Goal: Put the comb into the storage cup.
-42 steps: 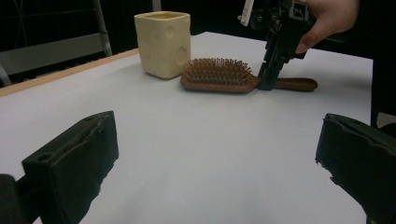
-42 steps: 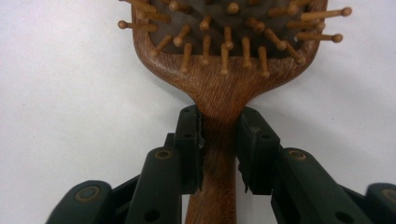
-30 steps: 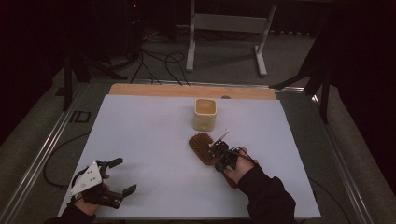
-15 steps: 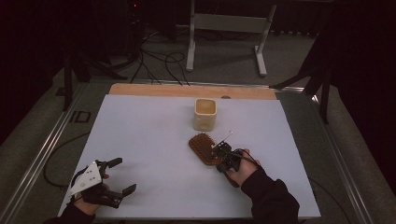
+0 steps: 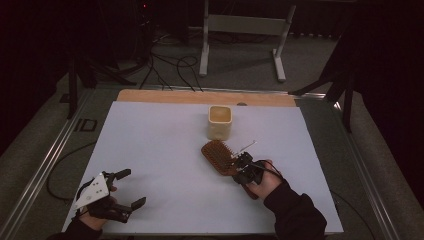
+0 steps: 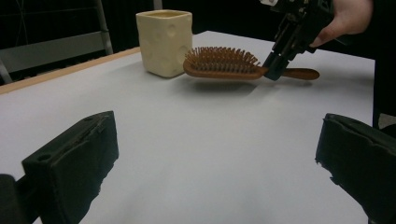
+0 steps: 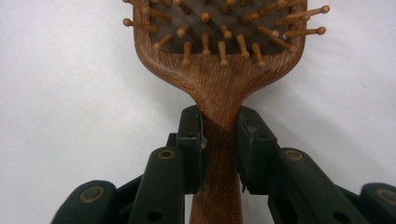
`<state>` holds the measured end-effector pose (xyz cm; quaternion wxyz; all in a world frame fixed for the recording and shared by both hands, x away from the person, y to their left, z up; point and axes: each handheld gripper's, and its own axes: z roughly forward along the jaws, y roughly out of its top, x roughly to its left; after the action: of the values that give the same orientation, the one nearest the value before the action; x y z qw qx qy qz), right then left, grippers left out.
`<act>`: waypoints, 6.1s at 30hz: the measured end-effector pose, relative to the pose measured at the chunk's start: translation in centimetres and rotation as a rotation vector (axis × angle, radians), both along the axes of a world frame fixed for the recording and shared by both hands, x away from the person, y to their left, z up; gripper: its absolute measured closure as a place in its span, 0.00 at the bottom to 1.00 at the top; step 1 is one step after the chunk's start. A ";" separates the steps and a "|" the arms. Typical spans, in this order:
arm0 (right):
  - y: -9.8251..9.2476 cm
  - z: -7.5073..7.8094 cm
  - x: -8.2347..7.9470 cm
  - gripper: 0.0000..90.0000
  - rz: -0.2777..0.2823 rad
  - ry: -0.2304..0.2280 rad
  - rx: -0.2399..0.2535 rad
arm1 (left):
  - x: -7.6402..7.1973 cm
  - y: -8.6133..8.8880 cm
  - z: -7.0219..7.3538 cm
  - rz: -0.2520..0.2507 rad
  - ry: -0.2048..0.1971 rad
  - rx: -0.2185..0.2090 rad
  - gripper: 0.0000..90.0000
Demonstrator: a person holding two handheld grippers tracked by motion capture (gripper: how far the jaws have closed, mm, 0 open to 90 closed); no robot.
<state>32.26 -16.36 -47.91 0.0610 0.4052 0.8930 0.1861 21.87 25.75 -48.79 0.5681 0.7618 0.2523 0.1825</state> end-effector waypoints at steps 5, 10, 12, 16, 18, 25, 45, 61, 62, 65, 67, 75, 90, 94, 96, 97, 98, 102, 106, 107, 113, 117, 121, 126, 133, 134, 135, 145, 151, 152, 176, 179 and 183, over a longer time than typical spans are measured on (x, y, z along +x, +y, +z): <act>-0.3 0.2 -0.1 0.81 0.018 -0.019 0.028 | 0.0 0.0 0.0 0.000 0.001 -0.001 0.00; -0.5 0.4 -0.3 0.81 0.040 -0.041 0.049 | 0.1 0.0 -0.1 0.000 0.007 -0.003 0.00; -0.6 0.5 -0.4 0.81 0.043 -0.050 0.061 | 0.1 0.0 -0.1 0.000 0.007 -0.002 0.00; -0.8 0.9 -0.6 0.81 0.069 -0.066 0.071 | 0.1 -0.1 -0.1 0.000 0.010 -0.003 0.00; -0.9 1.0 -0.6 0.81 0.078 -0.072 0.083 | 0.1 -0.1 -0.1 0.000 0.011 -0.003 0.00; -1.4 1.6 -1.0 0.81 0.115 -0.108 0.133 | 0.2 0.0 -0.1 0.001 0.016 -0.002 0.00; -2.3 2.2 -2.1 0.81 0.101 -0.263 0.266 | 0.4 -0.2 -0.2 -0.002 0.033 -0.008 0.00; -3.0 2.5 -3.0 0.81 0.090 -0.351 0.382 | 1.1 -0.5 0.8 0.029 0.052 -0.037 0.00; -3.2 2.5 -3.1 0.81 0.088 -0.357 0.398 | 1.2 -0.6 0.9 0.034 0.057 -0.037 0.00; -3.3 2.4 -3.1 0.81 0.077 -0.363 0.402 | 1.5 -0.8 1.4 0.042 0.075 -0.044 0.00; -3.4 2.3 -3.1 0.81 0.077 -0.352 0.403 | 1.7 -0.9 1.8 0.050 0.083 -0.037 0.00; -3.4 2.2 -3.2 0.81 0.080 -0.361 0.397 | 2.9 -2.0 3.9 0.067 0.104 0.000 0.00; -3.3 2.7 -3.4 0.81 0.075 -0.377 0.401 | 5.0 -4.5 8.5 0.112 0.139 0.017 0.00; -3.4 2.8 -3.4 0.81 0.069 -0.391 0.398 | 5.4 -5.5 9.5 0.092 0.144 0.020 0.00; -3.4 2.8 -3.4 0.81 0.069 -0.382 0.403 | 5.6 -6.1 9.9 0.084 0.151 0.020 0.00; -3.3 2.8 -3.5 0.81 0.065 -0.390 0.400 | 5.8 -6.4 10.0 0.084 0.156 0.021 0.00; -3.4 2.9 -3.4 0.81 0.066 -0.378 0.408 | 5.9 -6.7 10.1 0.081 0.158 0.021 0.00; -3.3 2.9 -3.4 0.81 0.063 -0.384 0.399 | 6.5 -7.8 10.6 0.074 0.180 0.022 0.00; -3.3 3.0 -3.5 0.81 0.058 -0.391 0.404 | 7.1 -8.8 11.0 0.062 0.207 0.011 0.00; -3.3 3.1 -3.4 0.81 0.059 -0.385 0.409 | 7.3 -9.1 11.1 0.061 0.215 0.013 0.00; -3.3 3.1 -3.5 0.81 0.058 -0.389 0.413 | 8.1 -10.7 11.6 0.051 0.230 0.005 0.00; -3.2 3.1 -3.5 0.81 0.056 -0.392 0.402 | 8.8 -11.7 11.9 0.057 0.237 -0.003 0.00; -3.1 3.1 -3.5 0.81 0.058 -0.395 0.401 | 9.4 -12.8 12.1 0.075 0.249 -0.015 0.01; -3.1 3.2 -3.5 0.81 0.059 -0.402 0.397 | 10.0 -14.1 12.4 0.085 0.277 -0.030 0.01; -3.0 3.2 -3.5 0.81 0.050 -0.401 0.402 | 10.8 -15.7 12.7 0.109 0.331 -0.073 0.01; -3.0 3.2 -3.5 0.81 0.048 -0.399 0.403 | 10.9 -16.0 12.7 0.107 0.339 -0.083 0.01; -2.9 3.2 -3.5 0.81 0.047 -0.407 0.399 | 11.0 -16.4 12.7 0.099 0.346 -0.088 0.01; -2.9 3.3 -3.5 0.81 0.050 -0.403 0.418 | 11.8 -18.4 11.8 0.117 0.404 -0.155 0.04; -2.8 3.4 -3.7 0.81 0.055 -0.408 0.419 | 12.4 -18.8 10.9 0.163 0.429 -0.185 0.07; -2.7 3.4 -3.7 0.81 0.057 -0.414 0.415 | 12.6 -18.9 10.7 0.161 0.442 -0.188 0.07; -2.3 3.4 -3.9 0.81 0.090 -0.412 0.420 | 12.8 -20.7 9.0 0.131 0.537 -0.215 0.34; -2.3 3.4 -3.8 0.81 0.087 -0.410 0.429 | 12.8 -20.6 9.0 0.137 0.536 -0.223 0.38; -2.3 3.4 -3.9 0.81 0.088 -0.416 0.427 | 12.7 -20.5 9.0 0.136 0.541 -0.248 0.42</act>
<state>28.39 -18.62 -44.54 0.1479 0.3232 0.8185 0.4514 34.61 5.27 -39.77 0.5553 0.6891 0.4651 -0.0217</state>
